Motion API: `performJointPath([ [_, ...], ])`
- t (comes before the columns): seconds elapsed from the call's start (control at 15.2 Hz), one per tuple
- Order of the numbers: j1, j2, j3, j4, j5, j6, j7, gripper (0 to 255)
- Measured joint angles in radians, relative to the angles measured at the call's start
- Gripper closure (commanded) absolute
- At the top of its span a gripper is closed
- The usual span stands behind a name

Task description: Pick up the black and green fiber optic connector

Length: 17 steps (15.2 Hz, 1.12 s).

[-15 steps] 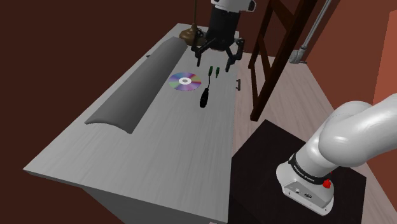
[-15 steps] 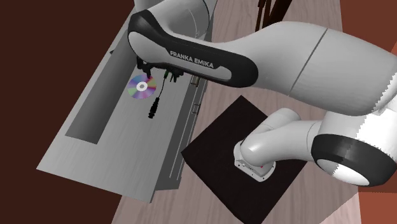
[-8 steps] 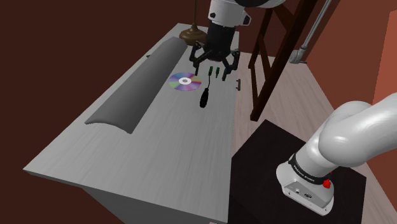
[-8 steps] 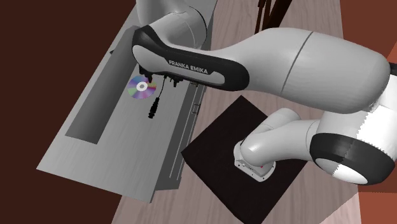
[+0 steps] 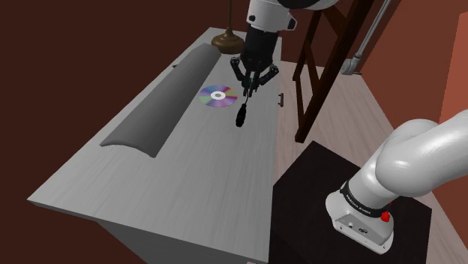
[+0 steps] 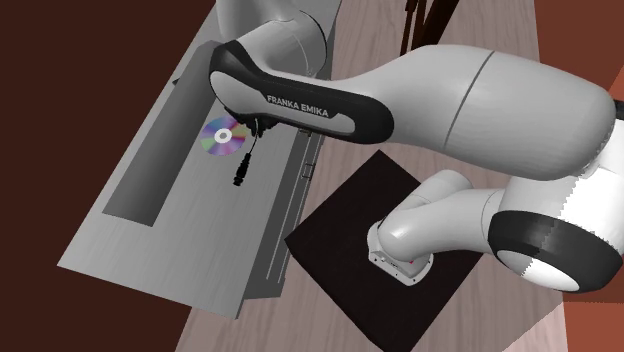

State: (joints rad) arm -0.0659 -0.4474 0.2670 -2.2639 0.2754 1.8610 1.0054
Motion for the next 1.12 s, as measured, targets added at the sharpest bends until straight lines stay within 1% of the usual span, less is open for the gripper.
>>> performJointPath([
  [0.26,0.001,0.004,0.001,0.006,0.001,0.000,0.001,255],
  [1.12,-0.004,0.010,-0.014,0.175,-0.015,-0.165,0.028,255],
])
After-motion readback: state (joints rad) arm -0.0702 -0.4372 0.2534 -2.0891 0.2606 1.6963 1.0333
